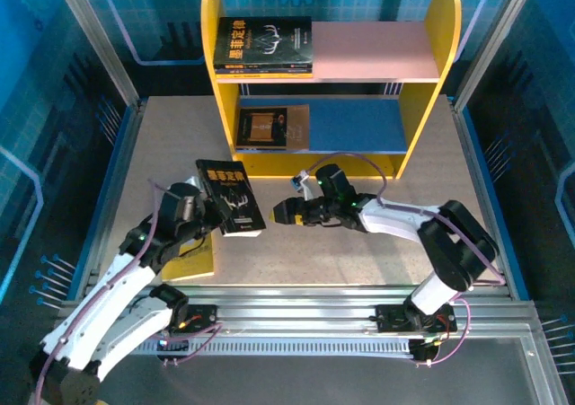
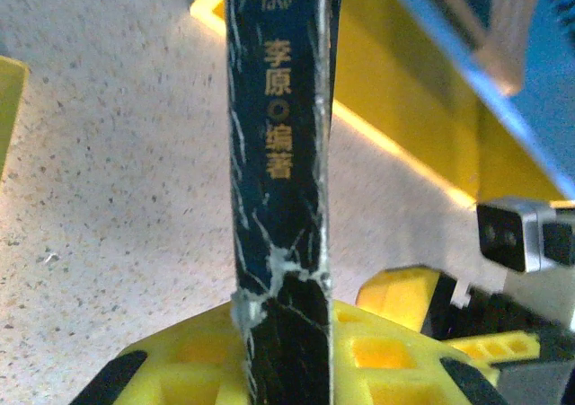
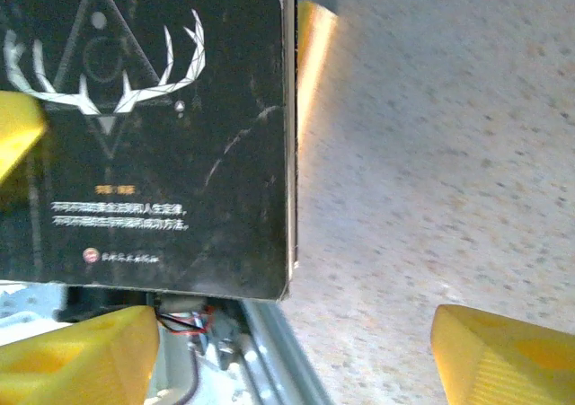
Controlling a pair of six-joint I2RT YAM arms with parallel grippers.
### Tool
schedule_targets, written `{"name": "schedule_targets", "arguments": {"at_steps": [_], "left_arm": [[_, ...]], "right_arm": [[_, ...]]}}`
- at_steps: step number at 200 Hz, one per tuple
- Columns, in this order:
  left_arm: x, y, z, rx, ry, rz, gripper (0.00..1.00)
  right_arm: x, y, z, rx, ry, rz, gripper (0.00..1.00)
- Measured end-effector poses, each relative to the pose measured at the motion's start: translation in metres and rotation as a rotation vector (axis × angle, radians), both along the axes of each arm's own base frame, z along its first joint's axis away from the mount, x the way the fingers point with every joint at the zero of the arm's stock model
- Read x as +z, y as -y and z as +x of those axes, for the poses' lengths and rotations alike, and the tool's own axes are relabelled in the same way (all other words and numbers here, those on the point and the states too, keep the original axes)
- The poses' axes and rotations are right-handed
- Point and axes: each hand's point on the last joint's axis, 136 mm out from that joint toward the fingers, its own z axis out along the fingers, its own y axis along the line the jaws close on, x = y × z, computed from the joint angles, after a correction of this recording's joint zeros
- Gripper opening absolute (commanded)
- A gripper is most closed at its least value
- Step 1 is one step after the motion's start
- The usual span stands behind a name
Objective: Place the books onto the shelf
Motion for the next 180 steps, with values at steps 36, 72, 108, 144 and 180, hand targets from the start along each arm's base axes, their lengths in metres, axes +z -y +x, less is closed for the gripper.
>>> {"name": "schedule_targets", "arguments": {"at_steps": [36,72,108,144,180], "left_arm": [[0.023,-0.020,-0.005,0.134,0.114,-0.067,0.00],[0.024,-0.025,-0.001,0.188,0.167,-0.089,0.00],[0.032,-0.015,0.013,0.174,0.243,-0.113,0.00],[0.051,-0.007,0.024,0.158,0.323,-0.143,0.00],[0.067,0.002,0.025,0.142,0.382,-0.181,0.00]], "right_arm": [[0.036,-0.006,0.000,-0.052,0.001,0.100,1.00],[0.046,-0.027,-0.017,-0.029,-0.028,0.131,1.00],[0.058,-0.044,-0.021,-0.026,-0.039,0.173,1.00],[0.062,-0.052,-0.013,-0.055,-0.051,0.190,1.00],[0.073,-0.058,-0.004,-0.084,-0.054,0.229,1.00]]}}
